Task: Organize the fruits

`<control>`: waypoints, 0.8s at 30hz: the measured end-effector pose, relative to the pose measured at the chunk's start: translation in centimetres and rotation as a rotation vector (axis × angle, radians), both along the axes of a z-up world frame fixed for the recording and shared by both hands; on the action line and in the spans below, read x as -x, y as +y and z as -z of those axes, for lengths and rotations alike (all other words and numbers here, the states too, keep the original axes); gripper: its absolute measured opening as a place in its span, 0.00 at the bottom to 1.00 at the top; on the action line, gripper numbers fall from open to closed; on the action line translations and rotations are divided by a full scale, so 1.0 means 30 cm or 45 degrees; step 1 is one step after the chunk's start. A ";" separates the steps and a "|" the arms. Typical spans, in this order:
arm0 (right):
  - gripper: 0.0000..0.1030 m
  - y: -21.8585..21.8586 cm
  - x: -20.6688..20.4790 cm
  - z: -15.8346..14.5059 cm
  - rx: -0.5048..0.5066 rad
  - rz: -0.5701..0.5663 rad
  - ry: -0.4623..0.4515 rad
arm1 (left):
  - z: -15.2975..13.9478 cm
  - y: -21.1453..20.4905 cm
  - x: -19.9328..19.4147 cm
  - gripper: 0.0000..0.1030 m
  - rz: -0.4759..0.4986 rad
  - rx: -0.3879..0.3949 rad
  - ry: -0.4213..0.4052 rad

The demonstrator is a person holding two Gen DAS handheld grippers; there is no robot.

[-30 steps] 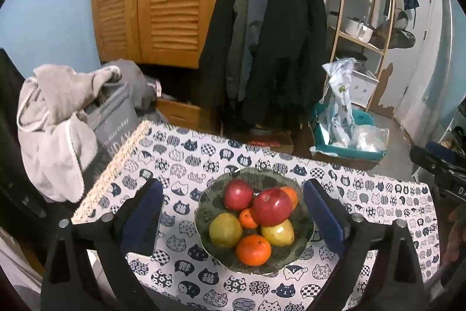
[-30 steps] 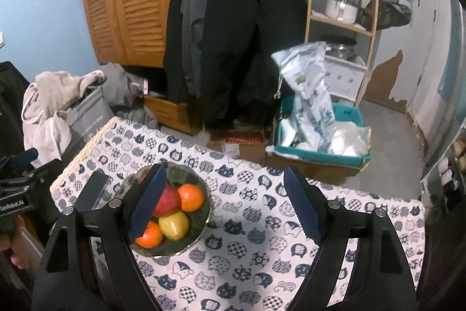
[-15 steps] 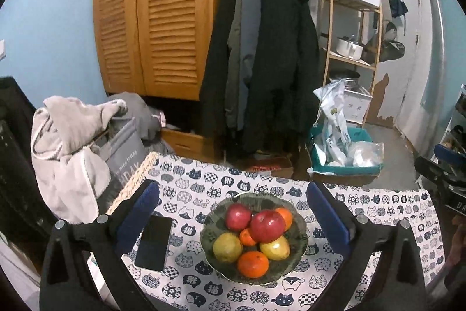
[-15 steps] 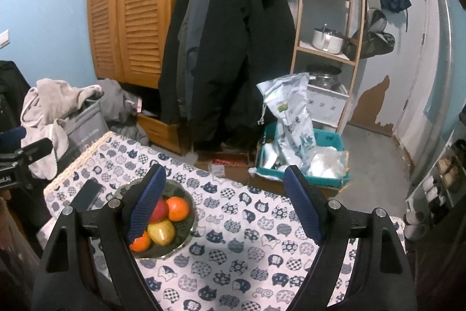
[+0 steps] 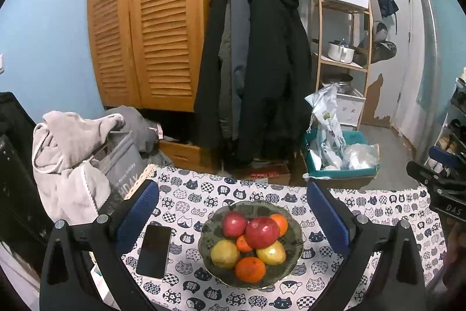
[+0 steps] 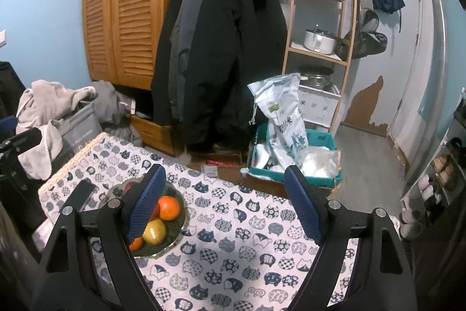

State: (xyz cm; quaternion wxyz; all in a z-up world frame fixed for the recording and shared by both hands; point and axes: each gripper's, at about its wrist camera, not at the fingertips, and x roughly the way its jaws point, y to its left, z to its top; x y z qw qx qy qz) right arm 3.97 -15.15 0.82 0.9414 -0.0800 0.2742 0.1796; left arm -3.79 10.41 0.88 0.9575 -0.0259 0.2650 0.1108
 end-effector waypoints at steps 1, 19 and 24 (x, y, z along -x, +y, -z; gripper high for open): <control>0.80 -0.001 0.000 0.000 0.001 0.001 0.002 | 0.000 -0.002 0.000 0.99 0.001 -0.002 0.000; 0.80 -0.005 -0.003 0.005 0.002 0.003 0.008 | 0.000 -0.011 -0.003 0.99 0.005 -0.004 0.005; 0.80 -0.004 -0.004 0.005 0.004 0.004 0.008 | 0.000 -0.014 -0.003 0.99 0.006 -0.005 0.008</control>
